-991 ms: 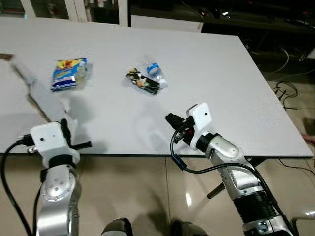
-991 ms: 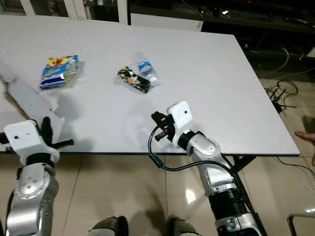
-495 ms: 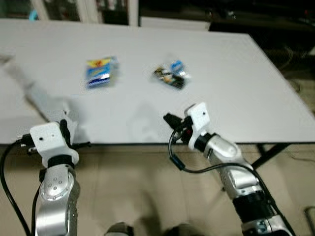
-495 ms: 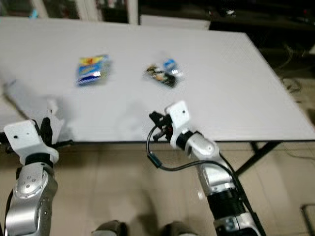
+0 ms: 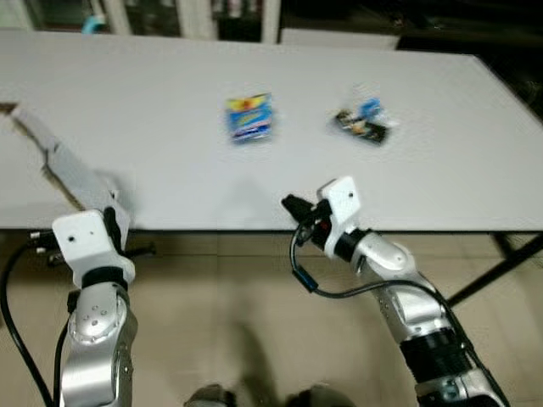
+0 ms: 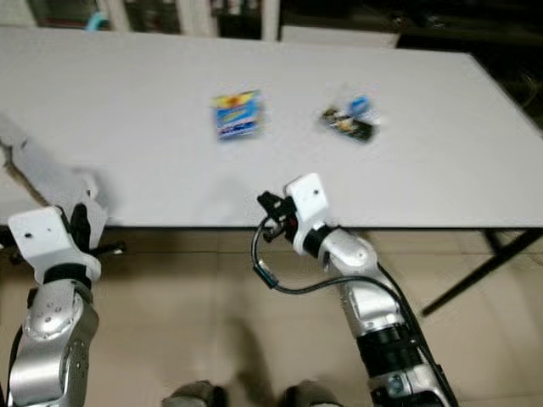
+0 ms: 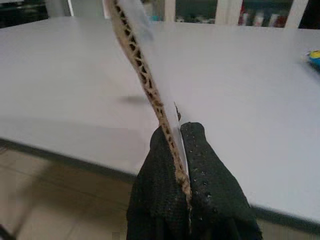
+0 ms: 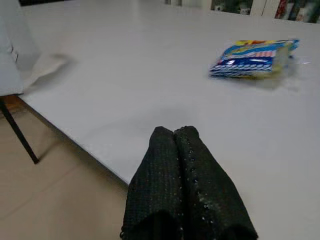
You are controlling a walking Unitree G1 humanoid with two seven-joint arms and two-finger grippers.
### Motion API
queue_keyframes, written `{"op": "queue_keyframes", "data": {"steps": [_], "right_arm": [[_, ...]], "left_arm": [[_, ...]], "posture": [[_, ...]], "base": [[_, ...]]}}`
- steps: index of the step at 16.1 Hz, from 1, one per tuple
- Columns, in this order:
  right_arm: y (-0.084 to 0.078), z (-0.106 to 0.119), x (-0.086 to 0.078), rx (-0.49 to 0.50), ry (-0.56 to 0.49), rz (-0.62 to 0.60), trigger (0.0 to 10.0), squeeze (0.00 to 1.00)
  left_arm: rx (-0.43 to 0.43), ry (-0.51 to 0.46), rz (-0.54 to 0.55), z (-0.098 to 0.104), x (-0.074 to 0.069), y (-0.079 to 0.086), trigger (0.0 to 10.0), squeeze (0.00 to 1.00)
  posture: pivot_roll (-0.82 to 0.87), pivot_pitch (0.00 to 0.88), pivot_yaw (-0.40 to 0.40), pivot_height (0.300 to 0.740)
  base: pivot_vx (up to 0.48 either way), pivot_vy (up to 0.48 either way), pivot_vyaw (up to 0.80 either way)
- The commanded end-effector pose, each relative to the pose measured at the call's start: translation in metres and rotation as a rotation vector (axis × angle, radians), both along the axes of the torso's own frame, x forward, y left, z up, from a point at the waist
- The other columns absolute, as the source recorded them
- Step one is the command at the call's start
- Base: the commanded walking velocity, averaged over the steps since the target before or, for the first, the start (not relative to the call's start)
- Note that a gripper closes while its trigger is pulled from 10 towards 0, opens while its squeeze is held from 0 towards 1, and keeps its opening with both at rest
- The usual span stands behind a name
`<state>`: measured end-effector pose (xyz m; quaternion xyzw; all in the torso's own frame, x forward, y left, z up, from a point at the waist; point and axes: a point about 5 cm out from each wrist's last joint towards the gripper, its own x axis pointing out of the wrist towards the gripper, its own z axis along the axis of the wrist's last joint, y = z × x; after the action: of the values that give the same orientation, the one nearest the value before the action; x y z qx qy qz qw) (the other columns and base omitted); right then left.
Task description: Picking trash to rubbish bin
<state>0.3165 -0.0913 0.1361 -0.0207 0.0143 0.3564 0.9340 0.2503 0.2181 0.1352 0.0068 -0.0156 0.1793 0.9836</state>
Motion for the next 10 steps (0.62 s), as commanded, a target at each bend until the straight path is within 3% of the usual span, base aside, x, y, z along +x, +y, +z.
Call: {"op": "queue_keyframes", "data": {"steps": [1,4,10], "right_arm": [[-0.01,-0.004,0.001,-0.012,0.009,-0.036,10.0,0.0],[-0.018,0.002,0.012,-0.003,-0.054,-0.185,10.0,0.0],[-0.029,0.011,0.029,0.016,-0.131,-0.391,10.0,0.0]], "left_arm": [[-0.009,0.025,-0.014,-0.004,0.001,-0.006,10.0,0.0],[0.011,0.039,-0.008,-0.008,-0.001,0.0,10.0,0.0],[0.05,0.043,-0.006,-0.008,-0.002,0.004,10.0,0.0]], "posture": [[-0.02,0.129,-0.035,0.74],[0.0,0.122,-0.04,0.74],[0.02,0.107,-0.021,0.74]], "base": [[0.0,0.476,0.0],[0.0,0.38,0.0],[0.0,0.0,0.0]]}}
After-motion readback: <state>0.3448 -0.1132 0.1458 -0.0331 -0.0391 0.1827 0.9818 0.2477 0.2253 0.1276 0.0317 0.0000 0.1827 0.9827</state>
